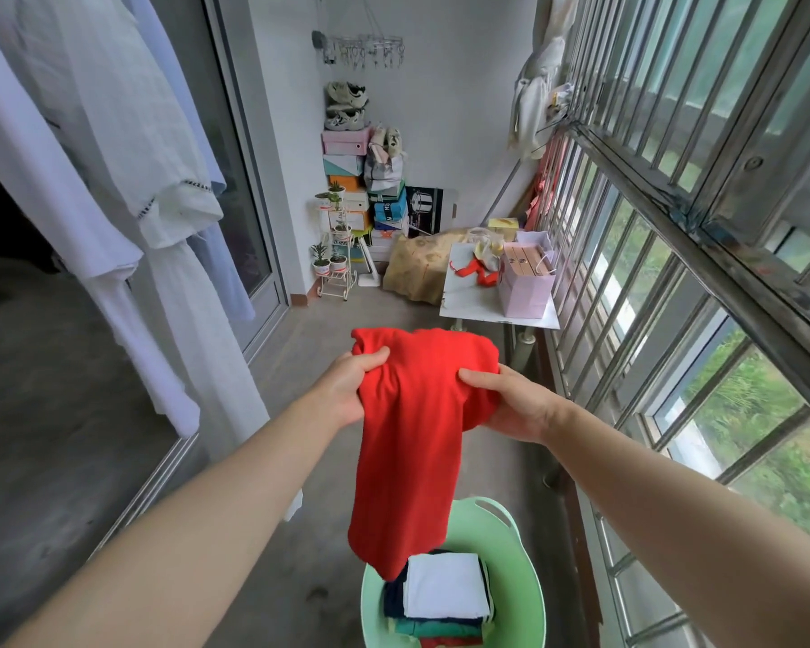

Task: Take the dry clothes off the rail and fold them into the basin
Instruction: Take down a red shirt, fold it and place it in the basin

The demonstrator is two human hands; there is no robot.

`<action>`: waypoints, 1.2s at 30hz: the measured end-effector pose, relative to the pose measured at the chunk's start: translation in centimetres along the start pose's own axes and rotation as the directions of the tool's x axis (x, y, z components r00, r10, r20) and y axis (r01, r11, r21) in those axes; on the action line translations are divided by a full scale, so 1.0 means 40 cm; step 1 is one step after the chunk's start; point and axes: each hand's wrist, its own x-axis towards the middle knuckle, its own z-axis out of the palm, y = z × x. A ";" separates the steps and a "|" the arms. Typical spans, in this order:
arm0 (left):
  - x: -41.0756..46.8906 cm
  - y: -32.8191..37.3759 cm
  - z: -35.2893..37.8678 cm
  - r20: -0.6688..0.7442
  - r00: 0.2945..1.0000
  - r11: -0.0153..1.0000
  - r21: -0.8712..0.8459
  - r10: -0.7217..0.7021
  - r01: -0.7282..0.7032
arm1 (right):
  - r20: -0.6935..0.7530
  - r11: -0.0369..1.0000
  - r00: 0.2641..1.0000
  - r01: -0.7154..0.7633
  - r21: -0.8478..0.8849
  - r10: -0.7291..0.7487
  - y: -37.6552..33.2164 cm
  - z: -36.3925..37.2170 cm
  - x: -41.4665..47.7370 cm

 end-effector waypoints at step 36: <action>-0.022 0.013 -0.078 0.098 0.974 0.836 0.535 -0.205 0.122 | -0.315 0.616 0.927 -0.129 -0.777 -0.204 0.018 0.037 0.027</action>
